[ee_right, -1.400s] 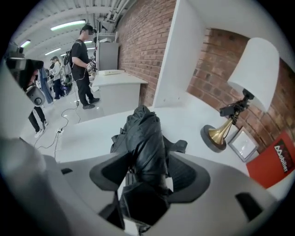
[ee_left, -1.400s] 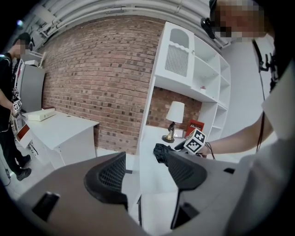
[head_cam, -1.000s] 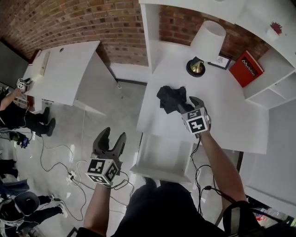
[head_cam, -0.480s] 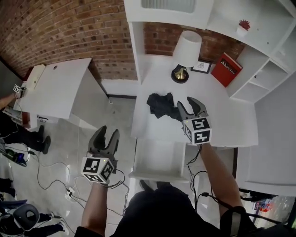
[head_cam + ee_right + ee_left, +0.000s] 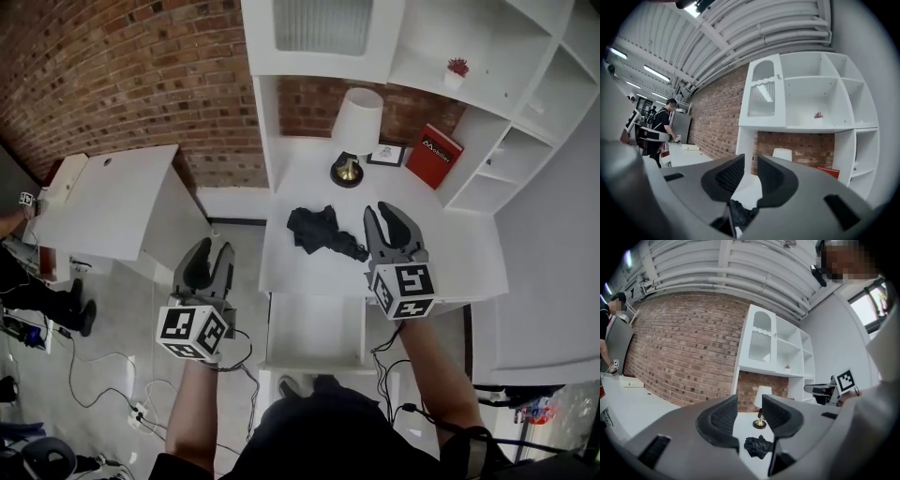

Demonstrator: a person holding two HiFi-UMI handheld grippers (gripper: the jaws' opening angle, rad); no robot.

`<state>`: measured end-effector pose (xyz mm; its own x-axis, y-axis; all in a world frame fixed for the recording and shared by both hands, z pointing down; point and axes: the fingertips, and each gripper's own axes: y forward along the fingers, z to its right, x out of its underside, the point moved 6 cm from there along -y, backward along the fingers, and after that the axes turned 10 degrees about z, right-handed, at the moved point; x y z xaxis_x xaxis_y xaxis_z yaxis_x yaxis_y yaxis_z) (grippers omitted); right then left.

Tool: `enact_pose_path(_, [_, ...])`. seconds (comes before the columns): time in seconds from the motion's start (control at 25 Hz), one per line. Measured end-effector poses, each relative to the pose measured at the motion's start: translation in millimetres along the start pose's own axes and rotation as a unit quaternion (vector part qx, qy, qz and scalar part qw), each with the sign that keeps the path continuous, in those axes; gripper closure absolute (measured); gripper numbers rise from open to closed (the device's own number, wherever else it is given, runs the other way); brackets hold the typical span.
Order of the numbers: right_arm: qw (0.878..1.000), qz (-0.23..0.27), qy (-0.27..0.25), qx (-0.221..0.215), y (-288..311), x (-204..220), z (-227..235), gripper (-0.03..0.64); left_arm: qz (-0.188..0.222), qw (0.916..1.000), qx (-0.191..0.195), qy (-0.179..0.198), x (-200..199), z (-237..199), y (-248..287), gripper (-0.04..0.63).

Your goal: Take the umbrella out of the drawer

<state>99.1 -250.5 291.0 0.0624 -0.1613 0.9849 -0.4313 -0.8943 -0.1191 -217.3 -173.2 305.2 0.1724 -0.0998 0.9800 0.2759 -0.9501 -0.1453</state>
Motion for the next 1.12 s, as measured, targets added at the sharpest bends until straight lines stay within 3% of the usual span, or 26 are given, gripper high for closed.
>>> enact_pose_path(0.16, [1.000,0.028,0.003,0.011,-11.2,-28.3,-4.9,0.549,0.020,0.9994,0.017,0.024,-28.9,14.8,10.3,0.446])
enact_pose_path(0.48, [0.998,0.062,0.002,0.025,-32.3,-62.3,-9.1,0.589,0.060,0.9972,0.029,0.033,-70.0,35.3,19.0,0.505])
enact_pose_path(0.6, [0.997,0.069,0.009,0.027,-42.9,-72.3,-12.1,0.604,0.064,0.9970,0.031,0.029,-77.6,44.0,13.2,0.538])
enact_pose_path(0.8, [0.996,0.089,-0.010,0.021,-58.3,-88.1,-21.7,0.617,0.083,0.9958,0.037,0.016,-86.1,51.2,-0.8,0.540])
enact_pose_path(1.12, [0.992,0.114,-0.050,0.028,-69.0,-96.4,-24.4,0.617,0.091,0.9948,0.025,0.037,-89.1,48.9,-2.4,0.540])
